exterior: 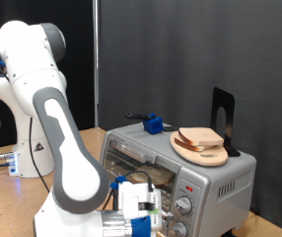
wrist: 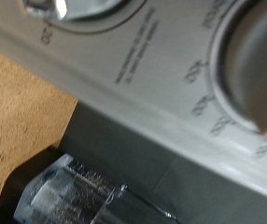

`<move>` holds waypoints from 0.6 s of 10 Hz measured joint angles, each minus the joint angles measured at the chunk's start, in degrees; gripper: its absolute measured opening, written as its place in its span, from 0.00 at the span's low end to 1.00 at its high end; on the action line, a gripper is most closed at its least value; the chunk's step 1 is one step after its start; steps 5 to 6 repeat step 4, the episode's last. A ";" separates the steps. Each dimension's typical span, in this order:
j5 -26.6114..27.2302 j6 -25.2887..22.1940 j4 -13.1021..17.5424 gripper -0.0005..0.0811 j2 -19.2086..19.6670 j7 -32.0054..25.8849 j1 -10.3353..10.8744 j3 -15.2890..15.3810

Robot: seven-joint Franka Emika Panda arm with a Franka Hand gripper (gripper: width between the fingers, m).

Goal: Make a piece of toast with the oven

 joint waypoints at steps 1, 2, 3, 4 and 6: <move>-1.74 -1.79 -1.22 0.47 -1.18 2.02 -0.79 -0.37; -3.92 -4.26 -2.50 0.70 -2.46 4.72 -1.75 -0.85; -6.01 -6.69 -3.78 0.88 -3.79 7.18 -2.68 -1.45; -8.06 -8.43 -5.18 0.88 -5.18 8.82 -3.46 -1.95; -8.06 -8.43 -5.18 0.88 -5.18 8.82 -3.46 -1.95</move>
